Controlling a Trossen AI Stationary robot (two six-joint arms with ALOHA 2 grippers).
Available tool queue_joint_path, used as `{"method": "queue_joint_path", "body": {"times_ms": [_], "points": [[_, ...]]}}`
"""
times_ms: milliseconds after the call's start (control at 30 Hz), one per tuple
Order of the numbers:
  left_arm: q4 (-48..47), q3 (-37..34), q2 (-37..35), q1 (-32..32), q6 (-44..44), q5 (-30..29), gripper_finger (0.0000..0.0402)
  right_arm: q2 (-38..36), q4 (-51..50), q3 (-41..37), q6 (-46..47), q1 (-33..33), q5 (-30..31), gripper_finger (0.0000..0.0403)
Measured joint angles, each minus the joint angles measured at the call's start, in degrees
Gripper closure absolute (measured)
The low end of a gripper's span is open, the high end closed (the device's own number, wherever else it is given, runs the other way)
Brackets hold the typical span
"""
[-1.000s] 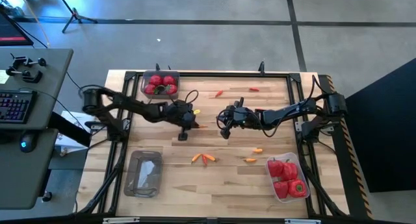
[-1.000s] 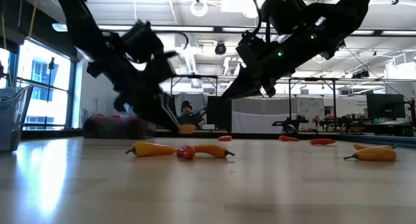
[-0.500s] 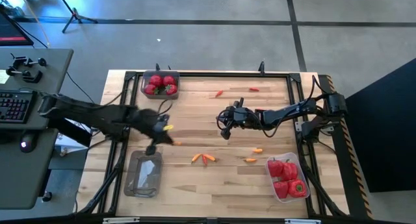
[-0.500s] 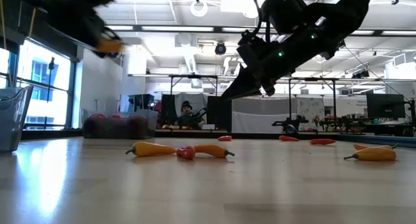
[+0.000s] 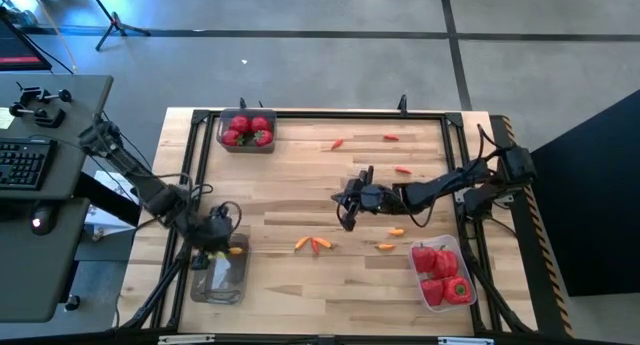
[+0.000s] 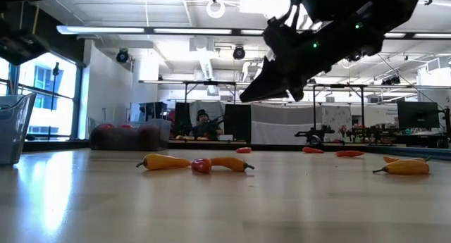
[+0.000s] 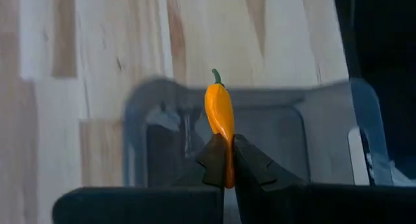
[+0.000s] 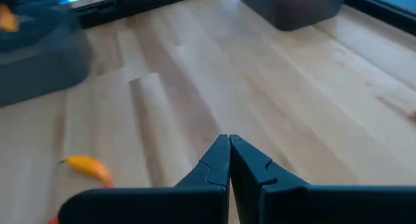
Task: Sort produce into baskets
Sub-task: Put the yellow chili pepper into the bottom black bin, then put the orange chili pepper into the bottom black bin
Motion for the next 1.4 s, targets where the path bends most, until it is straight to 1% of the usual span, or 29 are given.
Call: {"method": "queue_joint_path", "body": {"times_ms": [167,300,400,500,600,767,833,900,1067,1167,1267,1400], "points": [[-1.5,0.0,3.5,-7.3,-5.8,-3.6,0.0401,0.0,0.4,0.0,3.1,3.9,2.5,0.0402],[-1.7,-0.1,6.9,-10.6,-8.0,-6.8,0.0401,0.0,0.6,0.0,5.9,6.4,5.0,0.0402],[0.8,-2.7,8.1,-12.2,-9.7,-7.3,0.0401,0.0,-0.5,0.9,6.3,8.3,5.3,0.0402],[6.4,-6.4,8.0,-13.2,-11.5,-7.1,0.0401,1.1,-3.5,3.9,6.0,9.9,5.3,0.0402],[11.1,-8.9,8.1,-13.4,-11.8,-7.1,0.0401,3.6,-7.6,8.7,6.3,11.0,5.3,0.0402],[11.5,-10.1,8.4,-13.4,-11.8,-7.6,0.0397,9.7,-17.4,18.4,8.8,12.3,4.9,0.04],[11.1,-10.3,8.5,-13.4,-11.6,-7.5,0.0385,12.4,-21.2,22.2,10.4,12.7,4.0,0.0388],[10.7,-10.3,8.4,-13.4,-11.4,-7.5,0.0368,15.1,-24.3,26.0,12.2,13.2,3.3,0.0365],[10.6,-10.3,8.4,-13.4,-11.9,-7.2,0.0311,21.3,-33.0,34.5,17.6,14.4,3.3,0.0285],[10.7,-10.3,8.4,-13.3,-11.9,-4.8,0.0281,24.2,-39.0,39.4,22.0,15.3,3.2,0.0248],[10.7,-10.3,8.4,-13.4,-11.9,-4.0,0.0265,26.9,-43.2,43.4,25.3,16.2,3.2,0.0235],[10.7,-10.3,8.3,-13.8,-11.5,-4.3,0.0264,30.4,-46.5,46.5,29.9,16.6,1.9,0.0239]]}}
